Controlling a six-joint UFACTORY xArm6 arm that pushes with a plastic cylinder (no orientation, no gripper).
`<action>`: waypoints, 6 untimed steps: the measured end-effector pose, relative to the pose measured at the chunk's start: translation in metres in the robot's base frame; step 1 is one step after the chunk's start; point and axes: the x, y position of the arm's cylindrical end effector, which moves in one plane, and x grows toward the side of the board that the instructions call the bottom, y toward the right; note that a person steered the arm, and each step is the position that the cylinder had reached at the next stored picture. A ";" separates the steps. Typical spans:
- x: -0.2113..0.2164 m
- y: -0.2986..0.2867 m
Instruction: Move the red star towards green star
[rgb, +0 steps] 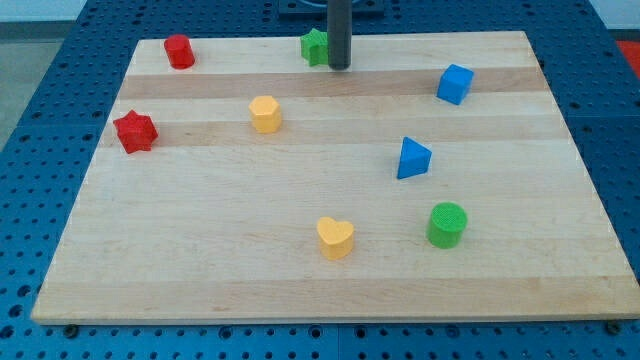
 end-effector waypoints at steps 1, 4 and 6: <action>0.071 0.000; 0.189 -0.194; 0.166 -0.306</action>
